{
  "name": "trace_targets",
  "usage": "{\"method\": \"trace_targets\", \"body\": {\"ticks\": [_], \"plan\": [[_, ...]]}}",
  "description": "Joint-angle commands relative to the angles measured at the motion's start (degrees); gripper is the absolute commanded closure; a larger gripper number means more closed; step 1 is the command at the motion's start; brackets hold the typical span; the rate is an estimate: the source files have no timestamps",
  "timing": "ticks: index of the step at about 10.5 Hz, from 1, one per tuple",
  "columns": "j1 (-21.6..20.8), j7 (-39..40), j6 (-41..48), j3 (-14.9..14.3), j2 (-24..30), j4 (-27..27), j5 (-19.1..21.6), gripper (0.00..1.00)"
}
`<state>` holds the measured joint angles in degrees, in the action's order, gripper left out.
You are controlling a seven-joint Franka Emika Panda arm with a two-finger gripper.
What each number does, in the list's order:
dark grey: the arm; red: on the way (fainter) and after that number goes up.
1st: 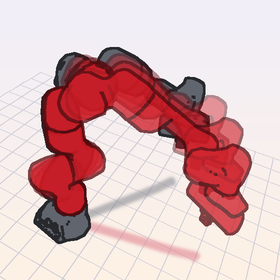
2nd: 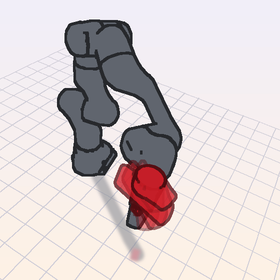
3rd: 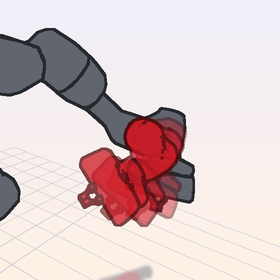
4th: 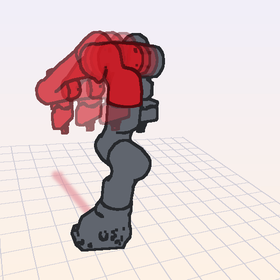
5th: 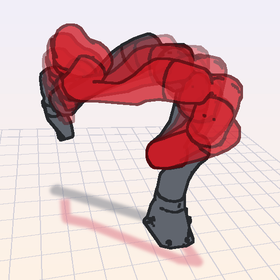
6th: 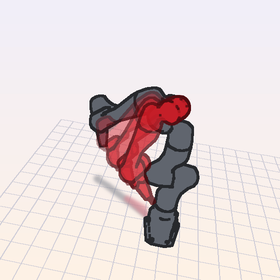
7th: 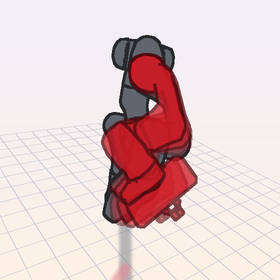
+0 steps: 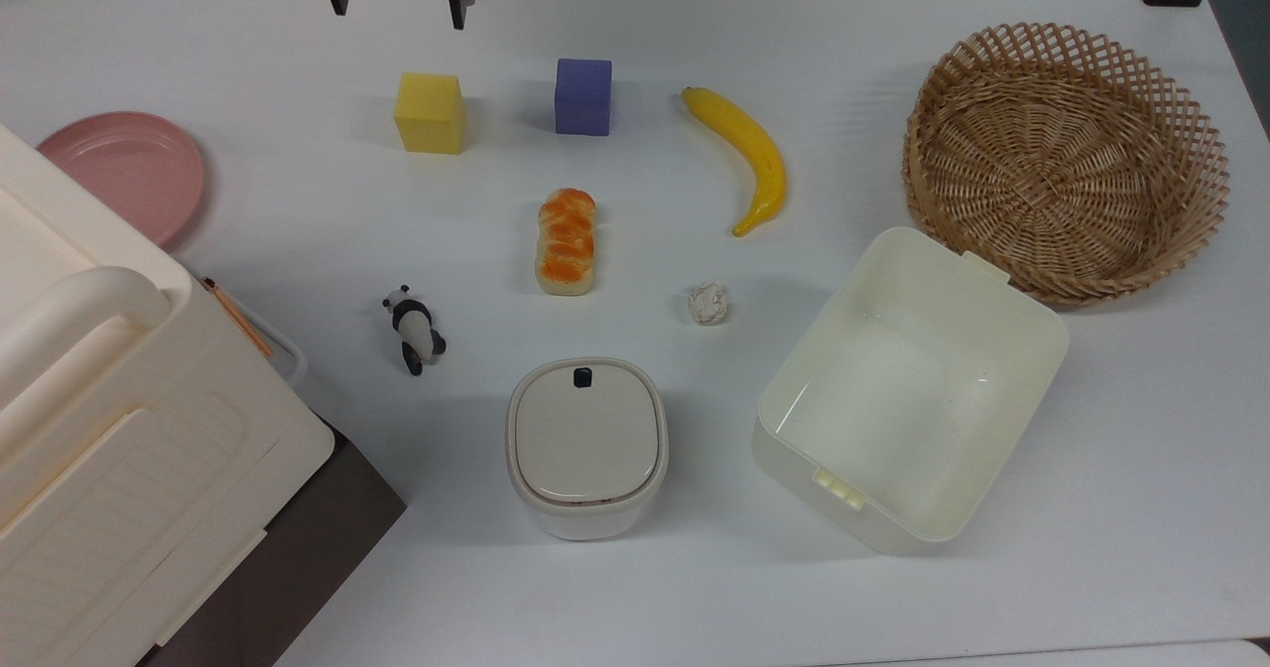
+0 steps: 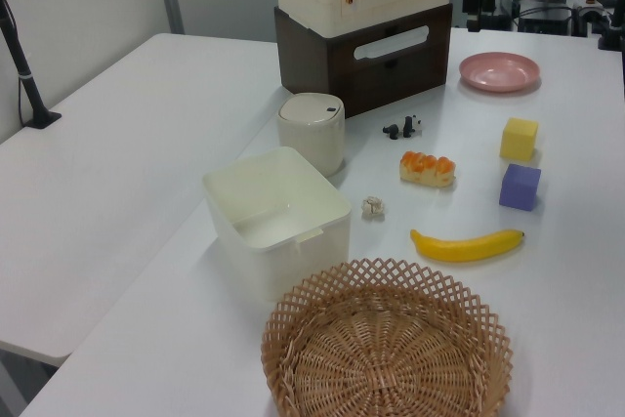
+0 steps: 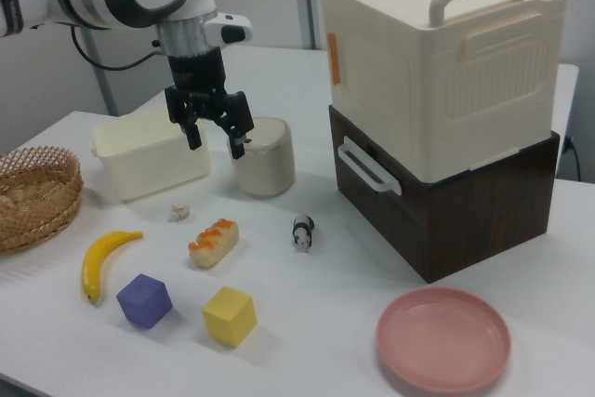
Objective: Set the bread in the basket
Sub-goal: 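Move the open gripper toward the orange-topped bread roll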
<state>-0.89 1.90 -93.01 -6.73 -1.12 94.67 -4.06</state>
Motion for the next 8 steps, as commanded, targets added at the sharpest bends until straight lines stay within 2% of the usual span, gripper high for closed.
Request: {"method": "trace_targets", "body": {"ticks": [1,8], "plan": [[-2.1,-0.5,1.2,0.3,0.4,1.3,-0.2,0.00],[-2.4,-0.4,1.2,0.3,-0.2,1.3,-0.2,0.00]]}}
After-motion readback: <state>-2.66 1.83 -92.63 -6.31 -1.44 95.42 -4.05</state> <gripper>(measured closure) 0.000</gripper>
